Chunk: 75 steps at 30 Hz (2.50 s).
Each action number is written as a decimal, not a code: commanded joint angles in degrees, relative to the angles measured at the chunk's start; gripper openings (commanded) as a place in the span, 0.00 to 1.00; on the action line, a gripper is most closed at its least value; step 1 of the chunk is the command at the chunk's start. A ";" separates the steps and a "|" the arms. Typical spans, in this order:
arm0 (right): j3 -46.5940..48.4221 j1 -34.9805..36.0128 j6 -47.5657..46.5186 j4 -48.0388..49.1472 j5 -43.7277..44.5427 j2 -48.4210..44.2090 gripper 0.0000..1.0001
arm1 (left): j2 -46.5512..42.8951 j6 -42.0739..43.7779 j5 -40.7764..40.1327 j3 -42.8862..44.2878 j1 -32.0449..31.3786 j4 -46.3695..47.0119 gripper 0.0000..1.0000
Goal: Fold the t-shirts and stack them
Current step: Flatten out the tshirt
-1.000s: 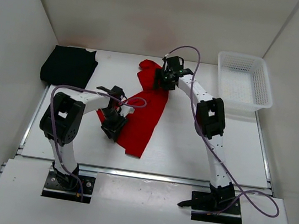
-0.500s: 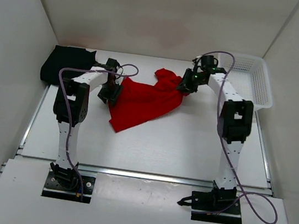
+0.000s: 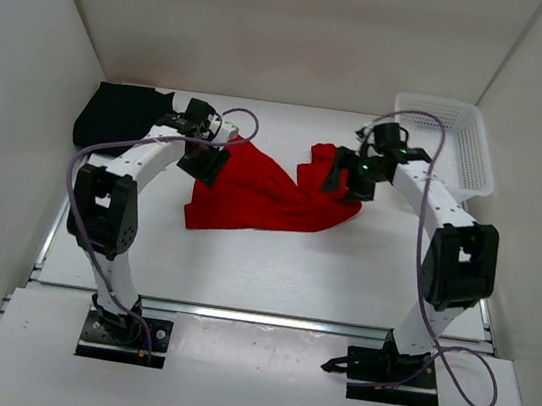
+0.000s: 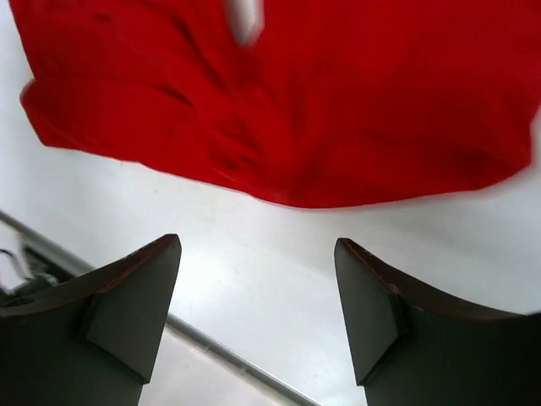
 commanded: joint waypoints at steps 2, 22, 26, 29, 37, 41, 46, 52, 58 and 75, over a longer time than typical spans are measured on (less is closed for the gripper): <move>15.32 11.93 -8.11 -5.89 15.42 7.86 0.71 | -4.28 1.71 0.45 -7.16 0.96 -0.24 0.65; 31.09 13.63 -6.73 -6.88 14.50 27.32 0.74 | -1.91 -5.93 -0.34 -14.66 2.20 6.97 0.68; 30.73 13.54 -7.25 -6.88 14.94 27.58 0.72 | 0.46 -9.53 2.62 -12.82 5.79 6.45 0.71; 30.55 13.45 -7.08 -7.05 15.03 27.93 0.69 | 5.20 -12.18 8.88 -10.62 9.05 3.37 0.67; 30.81 13.53 -6.91 -7.31 15.12 27.85 0.59 | 3.19 -12.09 12.92 -14.13 8.09 7.14 0.72; 31.17 13.36 -7.43 -7.14 15.21 27.58 0.57 | 4.86 -12.18 16.87 -14.66 8.09 5.74 0.68; 30.46 11.96 -6.82 -7.57 15.20 25.39 0.57 | 3.46 -12.97 17.42 -17.81 7.04 7.14 0.63; 29.33 10.72 -7.25 -7.14 15.55 23.80 0.53 | 3.72 -12.44 14.52 -16.50 7.56 4.95 0.37; 25.46 10.63 -6.55 -6.35 13.36 23.18 0.33 | 1.70 -11.48 13.63 -15.80 7.21 3.72 0.04; 24.23 11.25 -5.94 -6.88 7.82 24.50 0.39 | -4.28 -8.93 16.62 -12.72 6.77 1.60 0.00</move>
